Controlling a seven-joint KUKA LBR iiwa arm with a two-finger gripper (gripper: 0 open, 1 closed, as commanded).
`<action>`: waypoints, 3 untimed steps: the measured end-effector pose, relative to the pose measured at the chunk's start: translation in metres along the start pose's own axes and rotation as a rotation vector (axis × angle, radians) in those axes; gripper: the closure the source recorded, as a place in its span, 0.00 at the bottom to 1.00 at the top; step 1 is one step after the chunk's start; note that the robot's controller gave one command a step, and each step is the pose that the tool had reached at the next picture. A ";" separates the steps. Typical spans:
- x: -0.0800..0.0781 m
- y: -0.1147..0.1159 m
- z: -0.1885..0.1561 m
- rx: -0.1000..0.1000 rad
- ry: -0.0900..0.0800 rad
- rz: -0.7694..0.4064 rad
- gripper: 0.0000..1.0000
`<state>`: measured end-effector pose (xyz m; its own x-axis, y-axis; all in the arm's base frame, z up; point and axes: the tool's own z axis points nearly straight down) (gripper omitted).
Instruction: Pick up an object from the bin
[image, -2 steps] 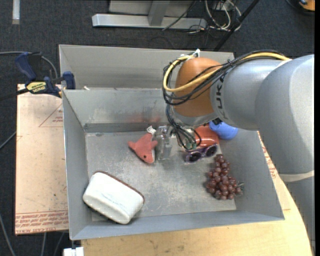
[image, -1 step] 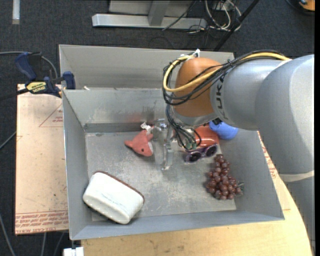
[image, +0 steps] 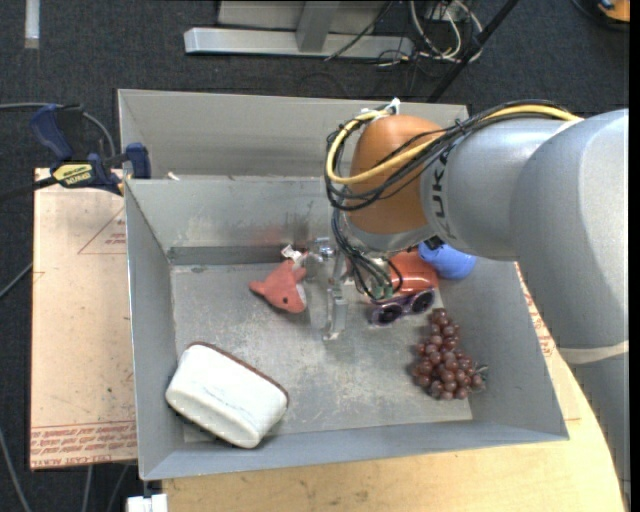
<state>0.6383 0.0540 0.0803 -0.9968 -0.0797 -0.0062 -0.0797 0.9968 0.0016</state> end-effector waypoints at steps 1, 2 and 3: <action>-0.003 0.035 -0.016 0.002 0.001 0.000 0.00; -0.002 0.071 -0.032 -0.004 -0.005 0.035 0.00; -0.011 0.104 0.002 0.001 -0.001 -0.012 1.00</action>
Offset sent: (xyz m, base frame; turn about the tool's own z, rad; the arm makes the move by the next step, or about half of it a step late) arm -0.0059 0.0715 0.0342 0.0474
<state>0.6413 0.1585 0.0787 -0.9957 -0.0918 -0.0075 -0.0918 0.9958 0.0003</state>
